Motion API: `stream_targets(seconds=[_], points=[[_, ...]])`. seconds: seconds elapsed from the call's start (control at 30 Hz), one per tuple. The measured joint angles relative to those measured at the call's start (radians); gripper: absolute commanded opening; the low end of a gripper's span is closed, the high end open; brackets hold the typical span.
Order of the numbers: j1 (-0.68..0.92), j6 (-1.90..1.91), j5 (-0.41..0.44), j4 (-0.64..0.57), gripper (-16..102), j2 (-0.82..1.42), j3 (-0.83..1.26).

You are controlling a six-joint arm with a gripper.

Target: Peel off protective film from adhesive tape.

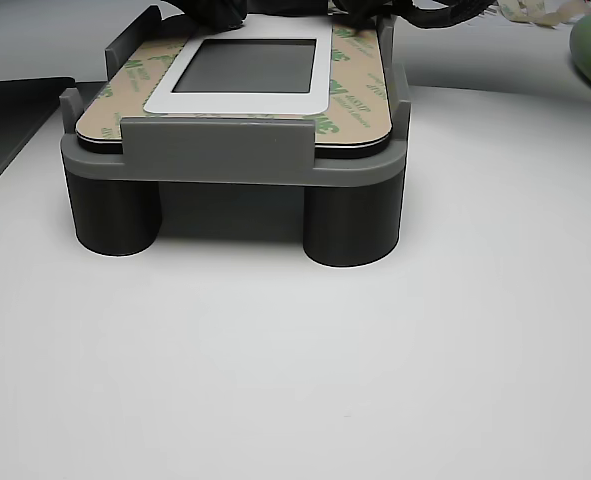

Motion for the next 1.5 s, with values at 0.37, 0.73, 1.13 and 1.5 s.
stream_targets(seconds=[0.37, 0.73, 1.13, 1.5], points=[[0.000, 0.015, 0.000, 0.031, -11, -0.003, -0.017], [0.000, 0.017, 0.002, 0.051, -11, -0.003, -0.032], [0.002, -0.018, 0.002, 0.048, -11, -0.015, -0.048], [0.002, -0.025, 0.000, 0.043, -11, -0.018, -0.043]])
